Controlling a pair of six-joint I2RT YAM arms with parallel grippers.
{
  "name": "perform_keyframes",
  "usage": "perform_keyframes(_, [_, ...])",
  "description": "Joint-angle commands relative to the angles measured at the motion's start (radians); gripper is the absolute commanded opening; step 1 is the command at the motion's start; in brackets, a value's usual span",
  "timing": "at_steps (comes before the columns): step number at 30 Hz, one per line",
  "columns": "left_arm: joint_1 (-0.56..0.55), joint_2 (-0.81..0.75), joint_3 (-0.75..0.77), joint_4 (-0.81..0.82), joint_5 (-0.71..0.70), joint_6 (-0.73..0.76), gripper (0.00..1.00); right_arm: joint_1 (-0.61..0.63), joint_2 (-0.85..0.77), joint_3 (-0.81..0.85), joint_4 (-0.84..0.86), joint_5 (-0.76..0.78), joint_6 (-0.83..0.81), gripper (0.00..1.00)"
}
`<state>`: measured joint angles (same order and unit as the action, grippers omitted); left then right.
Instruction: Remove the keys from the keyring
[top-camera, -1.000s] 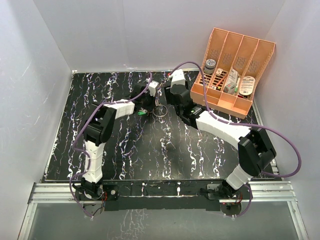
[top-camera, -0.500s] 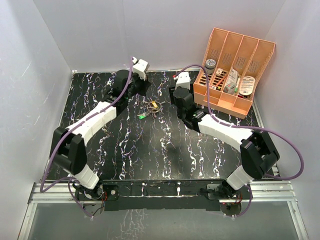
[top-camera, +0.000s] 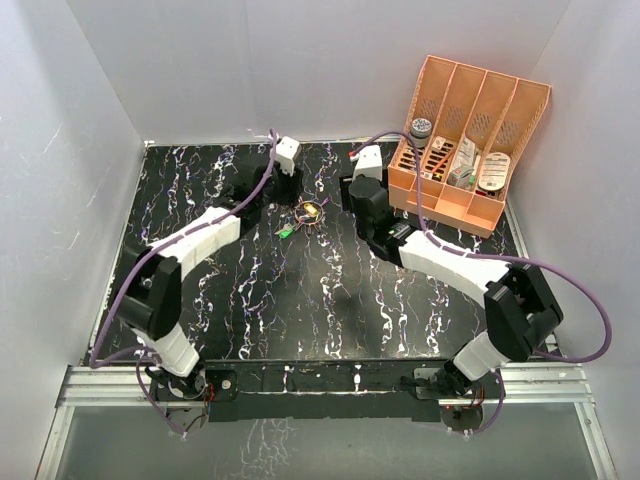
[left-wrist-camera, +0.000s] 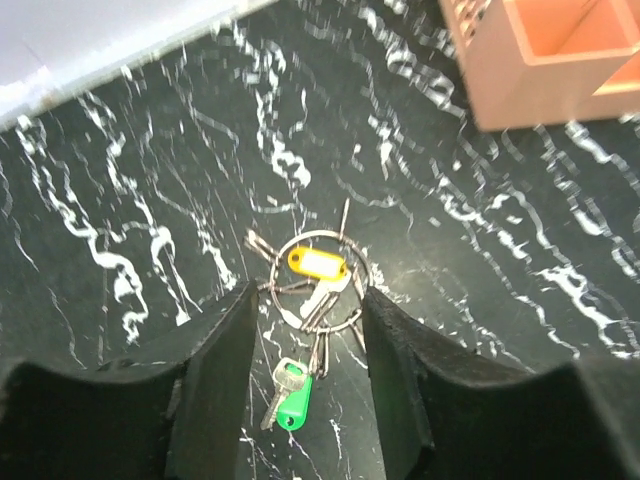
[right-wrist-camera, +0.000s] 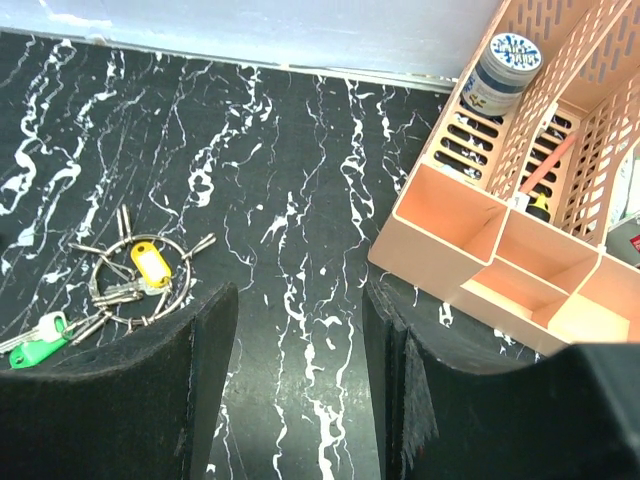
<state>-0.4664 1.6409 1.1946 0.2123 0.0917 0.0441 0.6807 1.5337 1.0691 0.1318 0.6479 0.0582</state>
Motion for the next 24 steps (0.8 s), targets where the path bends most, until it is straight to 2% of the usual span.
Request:
perform_keyframes(1, [0.000,0.095,-0.004,0.016,-0.076,-0.023,0.51,-0.002,-0.079,-0.002,0.050,-0.006,0.006,0.51])
perform_keyframes(3, [0.007,0.153,0.032,-0.006,-0.101,-0.049,0.54,-0.002,-0.090,-0.012,0.056,-0.006,0.007,0.51])
perform_keyframes(6, [0.040,0.241,0.083,-0.029,-0.075,-0.119,0.54,-0.001,-0.093,-0.023,0.056,0.000,0.010,0.53])
perform_keyframes(9, [0.082,0.304,0.108,-0.030,-0.025,-0.189,0.45,-0.002,-0.093,-0.032,0.050,-0.006,0.018,0.53])
perform_keyframes(15, [0.091,0.338,0.101,0.001,-0.009,-0.195,0.50,-0.002,-0.083,-0.032,0.053,-0.015,0.017,0.54])
perform_keyframes(24, [0.091,0.386,0.115,0.005,0.078,-0.216,0.50,-0.002,-0.064,-0.021,0.055,-0.028,0.026,0.54])
